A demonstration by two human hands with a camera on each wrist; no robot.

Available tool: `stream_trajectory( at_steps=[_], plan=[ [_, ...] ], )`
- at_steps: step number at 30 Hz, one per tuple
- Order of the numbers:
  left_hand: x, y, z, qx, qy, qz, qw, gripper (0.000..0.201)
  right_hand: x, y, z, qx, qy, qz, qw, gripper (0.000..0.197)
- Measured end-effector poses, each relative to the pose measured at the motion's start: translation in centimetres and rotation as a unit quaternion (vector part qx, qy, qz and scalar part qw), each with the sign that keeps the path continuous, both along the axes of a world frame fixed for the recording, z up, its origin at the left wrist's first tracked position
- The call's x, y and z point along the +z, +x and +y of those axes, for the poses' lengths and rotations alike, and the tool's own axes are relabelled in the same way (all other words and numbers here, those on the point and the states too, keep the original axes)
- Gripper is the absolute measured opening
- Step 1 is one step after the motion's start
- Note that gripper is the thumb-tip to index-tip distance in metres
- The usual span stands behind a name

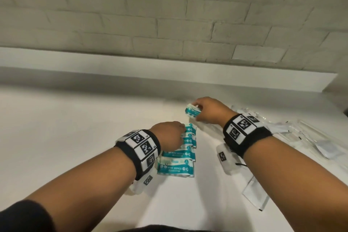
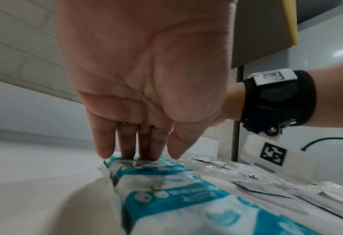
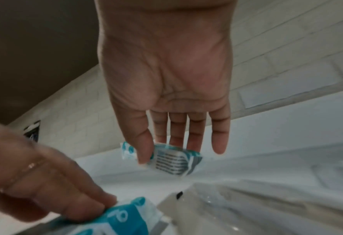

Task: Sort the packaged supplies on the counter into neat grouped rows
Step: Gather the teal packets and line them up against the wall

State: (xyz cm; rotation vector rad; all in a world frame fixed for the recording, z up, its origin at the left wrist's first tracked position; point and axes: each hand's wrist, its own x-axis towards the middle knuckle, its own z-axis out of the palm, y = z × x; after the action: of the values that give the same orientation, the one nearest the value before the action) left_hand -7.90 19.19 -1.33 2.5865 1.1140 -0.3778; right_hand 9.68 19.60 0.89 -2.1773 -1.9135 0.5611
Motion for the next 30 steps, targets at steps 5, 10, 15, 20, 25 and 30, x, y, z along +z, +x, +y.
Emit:
stream_trajectory(
  at_steps=[5, 10, 15, 20, 25, 30],
  plan=[
    [0.3, 0.0, -0.4, 0.007, -0.010, -0.018, 1.000, 0.041, -1.6, -2.3, 3.0, 0.051, -0.006, -0.088, 0.995, 0.051],
    [0.0, -0.4, -0.5, 0.005, 0.006, -0.008, 1.000, 0.046, -2.9, -3.0, 4.0, 0.106, -0.062, -0.067, 0.990, 0.046],
    [0.4, -0.4, -0.5, -0.038, -0.001, 0.021, 0.999, 0.043, -1.8, -1.2, 3.1, 0.047, -0.039, 0.000, 0.998, 0.037],
    [1.1, -0.2, -0.9, -0.019, -0.008, 0.005, 1.000, 0.045, -1.5, 0.7, 1.3, 0.049, -0.103, -0.108, 0.988, 0.030],
    [1.5, -1.0, -2.6, -0.036, -0.048, 0.003, 0.998, 0.083, -0.9, -0.3, 0.8, 0.085, -0.027, -0.072, 0.993, 0.042],
    [0.9, -1.7, -4.7, -0.088, 0.024, 0.060, 0.994, 0.108, -1.9, -2.9, 1.6, 0.171, -0.070, -0.161, 0.969, 0.050]
  ],
)
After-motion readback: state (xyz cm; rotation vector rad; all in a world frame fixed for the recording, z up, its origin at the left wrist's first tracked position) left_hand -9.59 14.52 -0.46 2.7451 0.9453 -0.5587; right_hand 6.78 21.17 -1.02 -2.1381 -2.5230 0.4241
